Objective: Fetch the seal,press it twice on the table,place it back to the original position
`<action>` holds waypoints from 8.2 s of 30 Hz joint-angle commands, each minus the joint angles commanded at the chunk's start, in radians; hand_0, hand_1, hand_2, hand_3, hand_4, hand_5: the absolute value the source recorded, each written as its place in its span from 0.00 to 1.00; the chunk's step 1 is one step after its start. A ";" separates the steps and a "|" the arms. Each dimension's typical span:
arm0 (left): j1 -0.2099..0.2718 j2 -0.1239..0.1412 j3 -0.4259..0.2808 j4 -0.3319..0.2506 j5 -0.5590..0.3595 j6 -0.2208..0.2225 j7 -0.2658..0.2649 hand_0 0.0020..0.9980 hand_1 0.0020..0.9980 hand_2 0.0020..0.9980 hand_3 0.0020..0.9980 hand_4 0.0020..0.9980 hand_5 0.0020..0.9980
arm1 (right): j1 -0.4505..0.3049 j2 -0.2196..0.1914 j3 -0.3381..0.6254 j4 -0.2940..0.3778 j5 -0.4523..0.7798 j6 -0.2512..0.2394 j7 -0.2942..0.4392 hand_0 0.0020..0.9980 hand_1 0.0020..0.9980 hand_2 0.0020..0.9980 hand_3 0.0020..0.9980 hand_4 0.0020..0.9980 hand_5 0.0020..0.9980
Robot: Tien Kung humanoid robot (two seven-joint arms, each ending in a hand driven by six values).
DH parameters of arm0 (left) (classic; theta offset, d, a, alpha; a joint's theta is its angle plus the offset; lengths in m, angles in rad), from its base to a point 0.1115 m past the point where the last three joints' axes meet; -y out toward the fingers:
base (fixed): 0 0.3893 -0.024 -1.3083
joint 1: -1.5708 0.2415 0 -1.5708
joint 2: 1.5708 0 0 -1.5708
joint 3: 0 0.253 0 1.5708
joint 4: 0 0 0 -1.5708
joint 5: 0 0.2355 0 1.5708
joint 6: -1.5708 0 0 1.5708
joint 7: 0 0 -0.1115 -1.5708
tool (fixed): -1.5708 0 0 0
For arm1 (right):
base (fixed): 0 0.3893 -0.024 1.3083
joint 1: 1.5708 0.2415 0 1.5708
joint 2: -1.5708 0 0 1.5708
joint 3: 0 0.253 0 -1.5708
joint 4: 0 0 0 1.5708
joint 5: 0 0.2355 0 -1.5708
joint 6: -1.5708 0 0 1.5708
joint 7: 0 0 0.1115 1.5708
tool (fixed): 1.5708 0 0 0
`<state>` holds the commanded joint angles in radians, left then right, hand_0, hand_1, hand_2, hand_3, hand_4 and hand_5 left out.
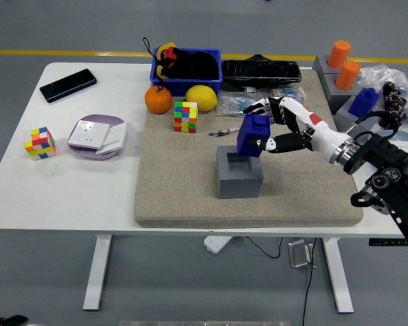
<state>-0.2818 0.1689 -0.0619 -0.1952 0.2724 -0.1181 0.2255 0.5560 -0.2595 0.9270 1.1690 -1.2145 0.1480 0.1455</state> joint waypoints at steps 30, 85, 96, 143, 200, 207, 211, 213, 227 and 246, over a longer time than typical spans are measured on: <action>-0.002 0.000 -0.011 0.000 0.020 -0.002 0.004 0.72 0.69 0.68 0.75 0.69 0.25 | 0.070 0.033 -0.146 -0.110 0.017 -0.008 0.021 0.51 0.37 0.39 0.42 0.71 0.00; -0.004 0.001 -0.008 0.000 0.017 -0.003 0.002 0.72 0.69 0.68 0.75 0.69 0.25 | 0.093 0.048 -0.167 -0.131 0.009 -0.016 0.033 0.51 0.37 0.39 0.42 0.70 0.00; -0.001 0.000 -0.008 0.001 0.017 -0.003 0.002 0.72 0.69 0.68 0.75 0.69 0.25 | 0.091 0.044 -0.166 -0.144 0.011 -0.013 0.035 0.51 0.37 0.39 0.42 0.70 0.00; -0.002 -0.004 0.002 0.002 0.001 -0.003 -0.002 0.72 0.69 0.68 0.75 0.69 0.25 | 0.078 0.015 -0.121 -0.094 -0.002 -0.009 0.029 0.51 0.37 0.39 0.42 0.71 0.00; -0.001 -0.004 0.004 0.004 -0.003 -0.003 -0.004 0.72 0.69 0.68 0.75 0.69 0.25 | 0.066 0.039 -0.139 -0.110 -0.004 -0.026 0.037 0.51 0.37 0.39 0.42 0.71 0.00; 0.000 -0.005 0.009 0.003 -0.008 -0.003 -0.006 0.72 0.69 0.68 0.75 0.69 0.25 | 0.063 0.048 -0.138 -0.121 -0.007 -0.034 0.040 0.51 0.37 0.39 0.42 0.71 0.00; -0.001 -0.004 0.006 0.004 -0.004 -0.003 -0.005 0.72 0.69 0.68 0.75 0.69 0.25 | 0.063 0.047 -0.140 -0.129 -0.006 -0.034 0.041 0.51 0.37 0.39 0.42 0.71 0.00; 0.000 -0.004 0.001 0.004 0.002 -0.003 -0.003 0.72 0.69 0.68 0.75 0.69 0.25 | 0.063 0.046 -0.141 -0.133 -0.006 -0.034 0.041 0.51 0.37 0.39 0.42 0.71 0.00; 0.002 -0.002 0.004 0.004 -0.003 -0.004 -0.005 0.73 0.69 0.68 0.75 0.69 0.25 | 0.057 0.047 -0.142 -0.139 -0.025 -0.043 0.046 0.60 0.47 0.46 0.48 0.73 0.00; 0.003 -0.004 0.002 0.005 -0.001 -0.005 -0.004 0.72 0.69 0.68 0.75 0.69 0.25 | 0.055 0.045 -0.127 -0.132 -0.037 -0.003 0.051 0.84 0.83 0.82 0.85 1.00 0.00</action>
<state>-0.2786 0.1649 -0.0600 -0.1904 0.2716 -0.1227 0.2214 0.6115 -0.2143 0.7996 1.0369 -1.2513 0.1455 0.1961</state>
